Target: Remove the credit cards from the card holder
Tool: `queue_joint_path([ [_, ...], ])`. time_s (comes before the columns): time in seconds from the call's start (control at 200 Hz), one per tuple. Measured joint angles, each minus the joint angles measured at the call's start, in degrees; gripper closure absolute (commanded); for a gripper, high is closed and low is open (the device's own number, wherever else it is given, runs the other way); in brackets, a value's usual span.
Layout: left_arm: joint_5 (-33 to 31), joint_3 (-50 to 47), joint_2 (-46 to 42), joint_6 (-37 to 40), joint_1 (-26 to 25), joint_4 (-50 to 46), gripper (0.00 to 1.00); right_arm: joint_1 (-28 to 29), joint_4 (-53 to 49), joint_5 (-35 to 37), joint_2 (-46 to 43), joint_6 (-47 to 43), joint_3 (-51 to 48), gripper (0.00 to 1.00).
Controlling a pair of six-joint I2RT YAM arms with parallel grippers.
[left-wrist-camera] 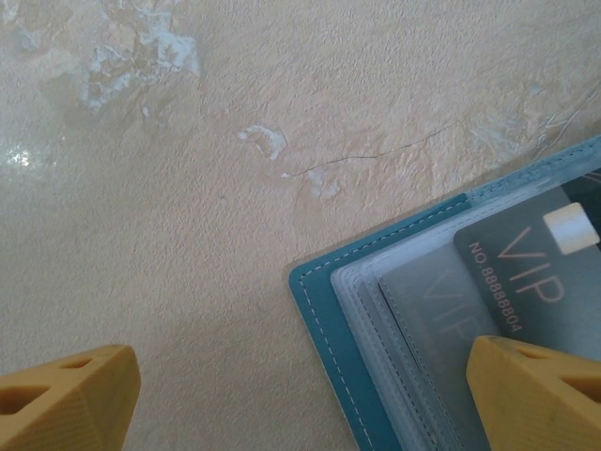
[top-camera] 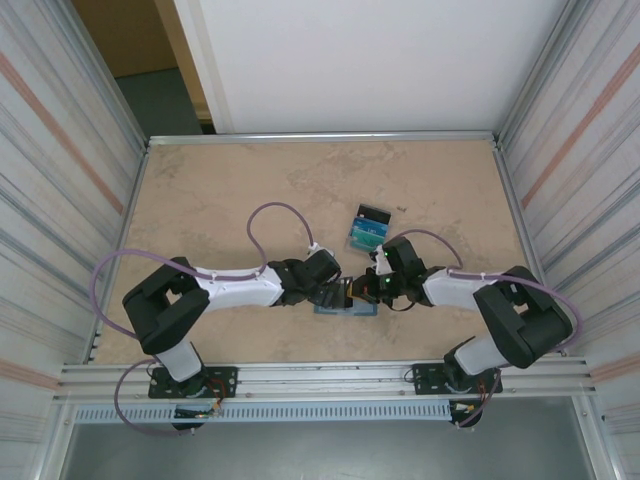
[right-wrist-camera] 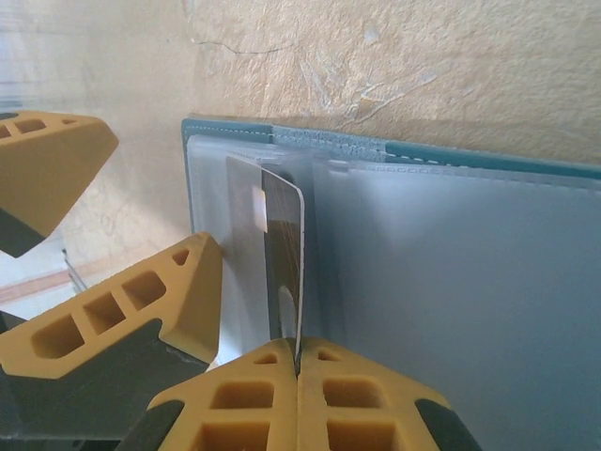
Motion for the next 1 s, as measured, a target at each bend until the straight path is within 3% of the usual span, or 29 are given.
queue_joint_path([
  [0.997,-3.45,1.25,0.00,2.71,-0.13,-2.73,0.09,-1.86,-21.84,13.07,-17.57,-5.79,0.66,1.00],
])
